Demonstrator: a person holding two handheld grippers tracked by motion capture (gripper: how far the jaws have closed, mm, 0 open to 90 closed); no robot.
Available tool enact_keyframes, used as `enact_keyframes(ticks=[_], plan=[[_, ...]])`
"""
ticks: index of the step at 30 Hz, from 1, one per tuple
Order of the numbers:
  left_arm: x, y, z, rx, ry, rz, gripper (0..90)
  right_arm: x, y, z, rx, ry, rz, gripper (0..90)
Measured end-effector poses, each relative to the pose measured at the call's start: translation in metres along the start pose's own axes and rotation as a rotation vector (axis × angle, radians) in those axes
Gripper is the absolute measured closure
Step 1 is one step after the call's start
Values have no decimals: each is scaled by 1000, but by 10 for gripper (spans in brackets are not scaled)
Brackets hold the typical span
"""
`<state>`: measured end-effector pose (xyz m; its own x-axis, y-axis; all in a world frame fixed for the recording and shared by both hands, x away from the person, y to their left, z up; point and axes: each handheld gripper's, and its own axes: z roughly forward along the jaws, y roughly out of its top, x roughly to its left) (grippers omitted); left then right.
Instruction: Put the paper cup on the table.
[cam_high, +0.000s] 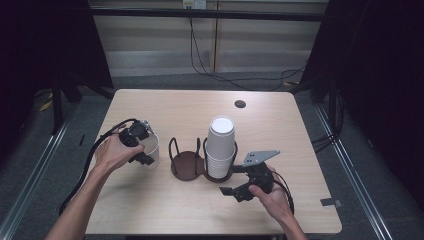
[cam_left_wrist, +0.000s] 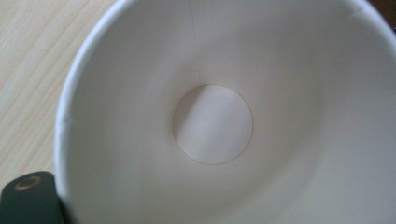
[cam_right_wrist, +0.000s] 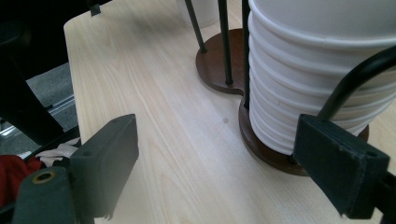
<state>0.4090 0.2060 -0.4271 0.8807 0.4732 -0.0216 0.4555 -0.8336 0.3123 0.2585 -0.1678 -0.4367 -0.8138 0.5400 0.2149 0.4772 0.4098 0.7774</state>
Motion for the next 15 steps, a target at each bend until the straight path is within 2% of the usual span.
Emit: enact_keyframes(ticks=[2,4,7,11,15], plan=[[0,-3,0,-17,-1,-12,78,1,0,0,-1,0,1,141],[0,-6,0,-33,-4,-5,88,1,0,0,0,-1,1,141],[0,-10,1,-13,-4,0,89,-1,0,0,1,-3,3,141],[3,-19,-2,-70,-40,-36,141,-1,-1,0,3,-7,7,141],[-1,-27,-2,-74,-25,-49,141,-2,-1,-1,-1,-9,10,141]])
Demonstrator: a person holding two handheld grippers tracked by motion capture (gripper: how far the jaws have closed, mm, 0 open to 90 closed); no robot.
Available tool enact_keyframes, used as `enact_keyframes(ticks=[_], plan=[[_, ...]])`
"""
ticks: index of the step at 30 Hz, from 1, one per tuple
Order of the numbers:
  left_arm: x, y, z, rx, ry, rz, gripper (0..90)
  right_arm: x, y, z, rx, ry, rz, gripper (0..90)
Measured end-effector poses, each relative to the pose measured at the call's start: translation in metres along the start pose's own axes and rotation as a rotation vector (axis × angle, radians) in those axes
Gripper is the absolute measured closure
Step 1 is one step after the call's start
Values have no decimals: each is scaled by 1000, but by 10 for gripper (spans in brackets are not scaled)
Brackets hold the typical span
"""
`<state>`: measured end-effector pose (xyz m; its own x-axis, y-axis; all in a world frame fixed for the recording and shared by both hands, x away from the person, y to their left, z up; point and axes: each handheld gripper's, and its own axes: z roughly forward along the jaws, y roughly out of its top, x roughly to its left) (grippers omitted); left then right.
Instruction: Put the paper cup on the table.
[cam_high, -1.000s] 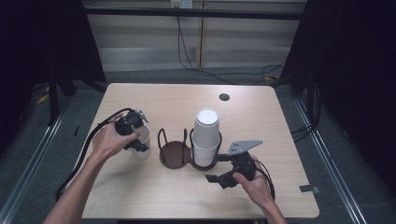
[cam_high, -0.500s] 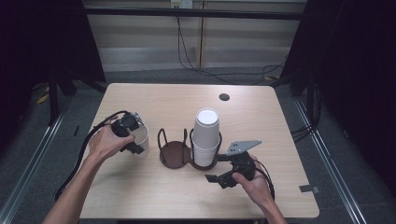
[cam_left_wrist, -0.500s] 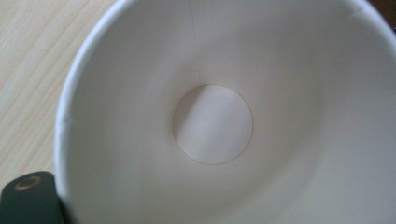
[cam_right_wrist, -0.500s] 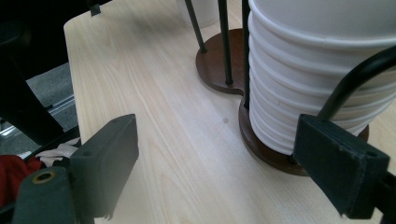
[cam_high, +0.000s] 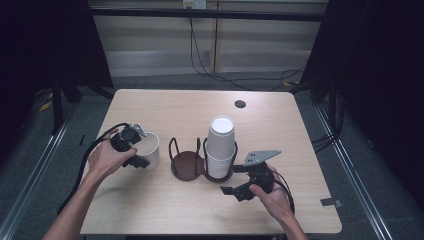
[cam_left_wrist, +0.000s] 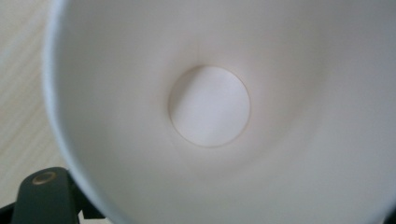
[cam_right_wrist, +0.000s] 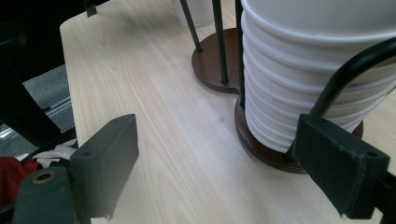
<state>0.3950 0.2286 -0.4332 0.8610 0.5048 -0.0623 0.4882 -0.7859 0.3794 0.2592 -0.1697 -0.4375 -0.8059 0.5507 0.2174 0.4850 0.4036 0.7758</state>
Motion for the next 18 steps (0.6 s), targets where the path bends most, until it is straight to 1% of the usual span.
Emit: enact_keyframes(ticks=[1,2,3,4,5,8,9,11,12,13,14,15,17,18], plan=[[-2,-2,-2,-20,20,-1,149,0,0,0,0,0,0,141],[-3,-3,-4,-25,20,13,153,0,0,0,2,-1,2,141],[-5,-5,-5,-37,23,4,157,-1,0,0,3,-3,4,141],[-6,-7,-7,-50,37,3,159,0,0,1,8,-2,1,141],[-7,-10,-7,-62,41,-2,159,0,0,1,13,-6,-4,141],[-7,-18,-5,-89,11,-27,162,1,0,1,11,-8,-7,141],[-7,-21,-5,-96,14,-29,168,1,0,0,11,-10,-4,141],[-7,-28,-4,-93,0,-41,162,-1,0,-1,9,-14,7,141],[-8,-31,-5,-99,2,-50,167,-2,-1,-1,3,-20,11,141],[-9,-34,-6,-110,8,-50,170,-3,-1,-2,-1,-26,18,141],[-10,-36,-7,-110,5,-53,170,-4,-2,-3,-7,-24,22,141],[-11,-38,-8,-124,-8,-54,170,-4,-2,-4,-9,-25,22,141],[-13,-43,-10,-151,-21,-63,179,-4,-2,-4,-9,-30,22,141],[-14,-44,-11,-163,-18,-70,189,-4,-2,-4,-11,-31,24,141]])
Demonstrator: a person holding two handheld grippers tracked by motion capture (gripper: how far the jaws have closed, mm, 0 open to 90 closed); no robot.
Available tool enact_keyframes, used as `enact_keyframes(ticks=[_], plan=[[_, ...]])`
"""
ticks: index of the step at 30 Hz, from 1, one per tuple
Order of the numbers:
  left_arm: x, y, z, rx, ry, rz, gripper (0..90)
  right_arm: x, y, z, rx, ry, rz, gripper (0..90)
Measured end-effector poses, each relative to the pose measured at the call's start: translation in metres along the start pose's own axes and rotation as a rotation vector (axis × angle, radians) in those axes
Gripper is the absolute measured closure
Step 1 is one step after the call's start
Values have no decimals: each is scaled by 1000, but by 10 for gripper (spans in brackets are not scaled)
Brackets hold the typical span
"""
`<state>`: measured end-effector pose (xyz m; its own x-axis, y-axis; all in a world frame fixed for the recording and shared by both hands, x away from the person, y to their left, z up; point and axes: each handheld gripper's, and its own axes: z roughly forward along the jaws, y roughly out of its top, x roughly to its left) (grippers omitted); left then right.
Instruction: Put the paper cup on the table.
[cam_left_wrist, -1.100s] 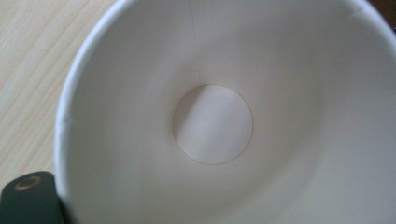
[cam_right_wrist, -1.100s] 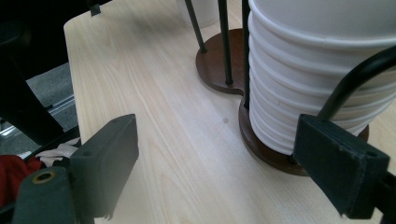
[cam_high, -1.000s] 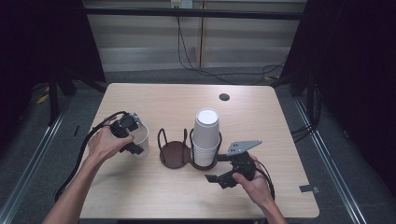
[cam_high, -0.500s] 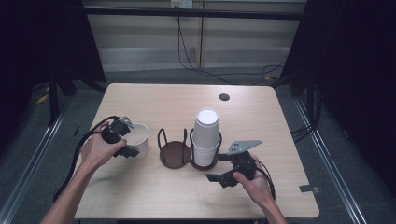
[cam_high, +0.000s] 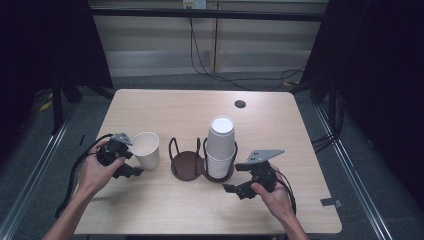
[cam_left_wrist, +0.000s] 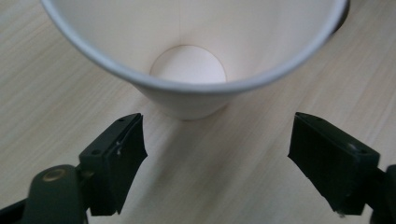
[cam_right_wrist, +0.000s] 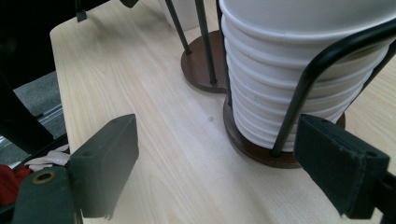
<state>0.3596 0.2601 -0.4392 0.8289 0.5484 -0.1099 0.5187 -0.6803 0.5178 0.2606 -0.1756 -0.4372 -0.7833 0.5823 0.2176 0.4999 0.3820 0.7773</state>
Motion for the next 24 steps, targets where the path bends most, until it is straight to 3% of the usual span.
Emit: enact_keyframes(ticks=[2,4,6,8,11,14,16,21,24], plan=[[-3,-4,-3,-51,12,-35,191,1,0,0,2,1,1,141],[-6,-7,-8,-87,18,-27,191,2,0,0,0,0,-5,141],[-8,-11,-11,-121,-4,-39,194,2,0,0,-3,0,-3,141],[-12,-15,-15,-145,35,-20,201,1,0,-1,-3,-2,-3,141],[-19,-21,-23,-222,24,-26,200,1,0,0,-1,-5,-2,141],[-27,-26,-27,-265,6,-22,205,2,0,-2,-9,-7,-1,141],[-32,-31,-29,-282,31,-4,230,3,0,-2,-10,-15,-2,141],[-43,-38,-28,-333,22,-29,230,2,0,-3,-15,-17,3,141],[-50,-44,-30,-396,-3,-67,230,3,0,-3,-23,-14,4,141]])
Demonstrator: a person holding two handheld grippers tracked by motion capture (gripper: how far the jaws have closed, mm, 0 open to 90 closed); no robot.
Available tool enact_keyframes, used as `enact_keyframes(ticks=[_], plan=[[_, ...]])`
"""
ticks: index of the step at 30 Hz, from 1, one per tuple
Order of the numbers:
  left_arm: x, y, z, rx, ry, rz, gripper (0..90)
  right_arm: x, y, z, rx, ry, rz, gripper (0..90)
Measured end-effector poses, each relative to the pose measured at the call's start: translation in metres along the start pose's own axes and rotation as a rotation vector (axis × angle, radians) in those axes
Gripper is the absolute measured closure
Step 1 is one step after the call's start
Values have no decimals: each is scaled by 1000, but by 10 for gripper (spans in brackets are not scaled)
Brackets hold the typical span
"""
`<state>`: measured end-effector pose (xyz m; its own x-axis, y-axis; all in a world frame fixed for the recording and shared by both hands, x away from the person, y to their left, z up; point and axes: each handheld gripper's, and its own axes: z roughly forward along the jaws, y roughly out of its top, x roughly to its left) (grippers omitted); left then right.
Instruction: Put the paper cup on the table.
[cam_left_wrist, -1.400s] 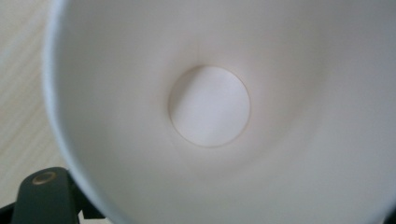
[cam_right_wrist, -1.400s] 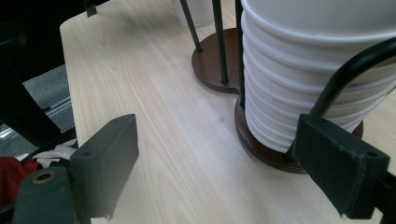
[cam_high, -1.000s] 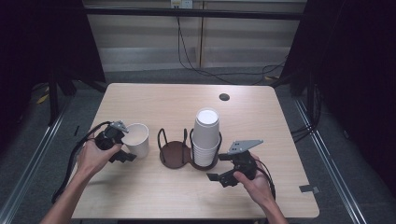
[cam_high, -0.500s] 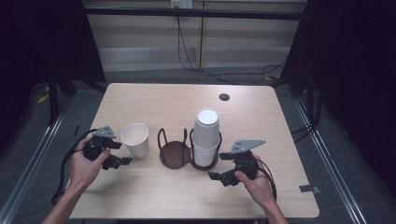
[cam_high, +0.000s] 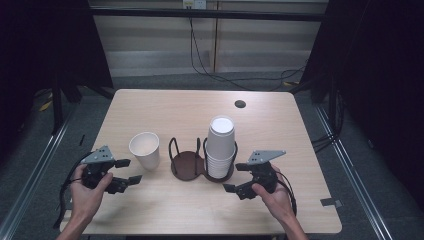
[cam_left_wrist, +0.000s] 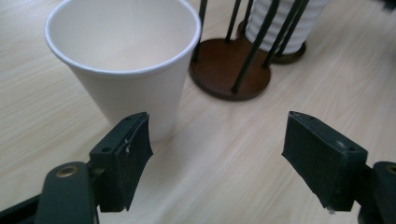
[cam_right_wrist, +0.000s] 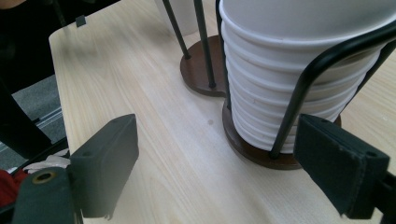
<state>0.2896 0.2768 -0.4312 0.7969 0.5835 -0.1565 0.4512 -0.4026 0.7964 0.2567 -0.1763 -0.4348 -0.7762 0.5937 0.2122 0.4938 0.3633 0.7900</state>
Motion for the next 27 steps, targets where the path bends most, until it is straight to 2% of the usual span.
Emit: enact_keyframes(ticks=[1,2,4,7,8,9,10,11,12,14,15,16,18,20,25,27], plan=[[-2,-1,-2,-12,20,24,230,0,0,0,-4,1,3,141],[-5,-2,-3,-25,15,22,230,-1,0,0,-5,0,6,141],[-10,-4,-5,-65,3,5,230,0,-1,-1,-8,2,7,141],[-17,-5,-1,-79,-22,0,230,2,-2,-2,-11,1,4,141],[-17,-5,0,-76,-21,-10,230,2,-3,-2,-17,1,6,141],[-19,-5,2,-74,0,-29,229,2,-3,-2,-20,-1,6,141],[-21,-5,4,-86,-2,-27,222,2,-3,-2,-22,-1,8,141],[-22,-6,6,-102,-30,-32,208,3,-4,-2,-27,-1,7,141],[-24,-6,7,-100,-40,-33,207,4,-4,-2,-29,2,5,141],[-32,-6,12,-81,-19,-2,207,5,-4,-2,-30,4,0,141],[-36,-6,14,-83,-10,-2,207,6,-4,-1,-31,3,-1,141],[-40,-5,15,-96,-19,-7,207,6,-4,0,-32,3,-2,141],[-49,-4,19,-113,-24,14,206,7,-3,0,-32,8,-3,141],[-53,-3,24,-103,-43,34,205,8,-3,1,-34,6,-8,141],[-57,-4,44,-117,-79,7,186,9,-5,-1,-57,-4,-1,141],[-58,-3,53,-98,-95,16,166,11,-8,-2,-62,-2,0,141]])
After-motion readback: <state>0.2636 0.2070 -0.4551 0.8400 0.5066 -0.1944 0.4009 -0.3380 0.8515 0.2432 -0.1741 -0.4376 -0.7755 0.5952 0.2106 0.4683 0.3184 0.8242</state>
